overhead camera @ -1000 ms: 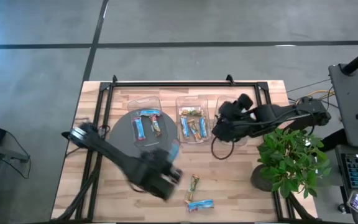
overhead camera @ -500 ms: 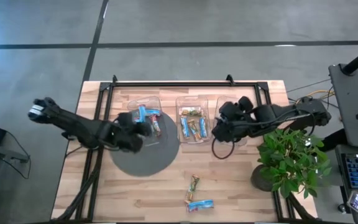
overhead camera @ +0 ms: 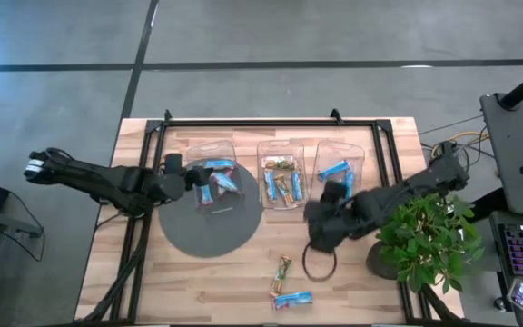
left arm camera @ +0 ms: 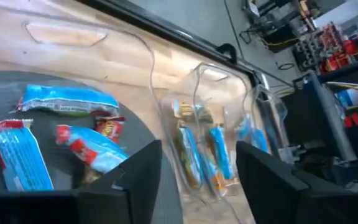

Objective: Pick and place Granola Bars by type
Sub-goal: Put the yellow granola bar into the middle transparent bin

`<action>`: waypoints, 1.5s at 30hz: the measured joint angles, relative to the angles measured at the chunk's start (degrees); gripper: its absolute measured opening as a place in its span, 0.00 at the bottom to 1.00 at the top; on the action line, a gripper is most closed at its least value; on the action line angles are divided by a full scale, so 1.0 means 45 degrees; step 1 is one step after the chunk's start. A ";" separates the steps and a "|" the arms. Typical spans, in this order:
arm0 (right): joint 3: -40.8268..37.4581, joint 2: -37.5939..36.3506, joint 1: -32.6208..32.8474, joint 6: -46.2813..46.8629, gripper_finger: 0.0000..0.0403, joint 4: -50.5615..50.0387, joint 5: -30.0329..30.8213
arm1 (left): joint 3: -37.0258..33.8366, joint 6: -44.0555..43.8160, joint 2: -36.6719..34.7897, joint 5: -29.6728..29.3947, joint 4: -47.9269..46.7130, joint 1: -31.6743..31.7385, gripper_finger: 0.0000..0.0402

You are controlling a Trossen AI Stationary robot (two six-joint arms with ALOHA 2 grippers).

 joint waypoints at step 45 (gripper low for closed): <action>0.0941 0.7326 -0.0182 -1.3916 0.35 0.6108 -0.5722 | 0.2069 0.4353 0.0656 0.0119 0.3071 -0.5620 0.50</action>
